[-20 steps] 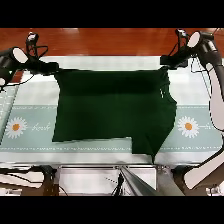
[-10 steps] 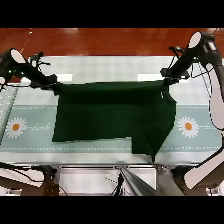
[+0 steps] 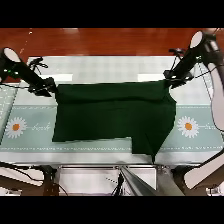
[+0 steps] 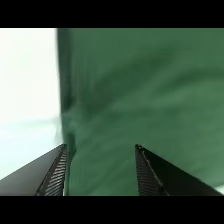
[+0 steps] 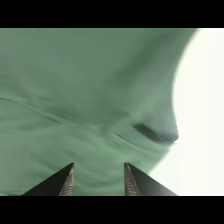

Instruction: Fold the shirts.

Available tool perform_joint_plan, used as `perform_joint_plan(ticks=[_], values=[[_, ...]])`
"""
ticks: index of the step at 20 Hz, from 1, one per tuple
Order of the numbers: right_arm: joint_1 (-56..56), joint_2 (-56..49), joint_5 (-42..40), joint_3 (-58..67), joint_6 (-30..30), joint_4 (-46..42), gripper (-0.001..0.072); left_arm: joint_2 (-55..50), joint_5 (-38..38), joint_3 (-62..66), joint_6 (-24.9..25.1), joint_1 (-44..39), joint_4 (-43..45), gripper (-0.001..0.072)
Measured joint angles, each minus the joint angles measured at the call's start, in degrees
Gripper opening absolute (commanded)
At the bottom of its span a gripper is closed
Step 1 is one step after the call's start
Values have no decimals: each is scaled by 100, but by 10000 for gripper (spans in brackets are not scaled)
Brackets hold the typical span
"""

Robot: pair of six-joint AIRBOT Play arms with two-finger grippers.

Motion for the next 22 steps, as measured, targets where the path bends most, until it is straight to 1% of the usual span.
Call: perform_joint_plan(ticks=[1,3,4,5,8,10,12,15,17,22], values=[[-48,160,-11,-9,-20,-168,419,186,-146,-55,74,120,-24,523],[-278,549,44,-146,-42,-459,521,667,-264,-417,249,404,-37,524],[-452,772,173,-343,-87,-501,546,984,-317,-776,337,573,-155,524],[-640,997,179,-619,-122,-402,546,1285,-273,-1207,450,728,-299,553],[-1252,1755,-168,-1943,-286,411,546,2175,13,-2798,925,1147,-866,557],[-1565,2286,-636,-2955,-485,848,545,2546,168,-3705,1217,1423,-1045,557],[-1792,2782,-1113,-3858,-737,1137,545,2745,348,-4321,1456,1683,-1174,557],[-2039,3314,-1657,-4841,-1067,1375,545,2874,614,-4756,1707,2004,-1213,561],[-2159,3493,-1891,-5243,-1248,1530,545,2889,765,-4881,1803,2124,-1121,561],[-2288,3652,-2328,-5661,-1547,2081,545,2691,925,-5025,1899,2151,-778,562]])
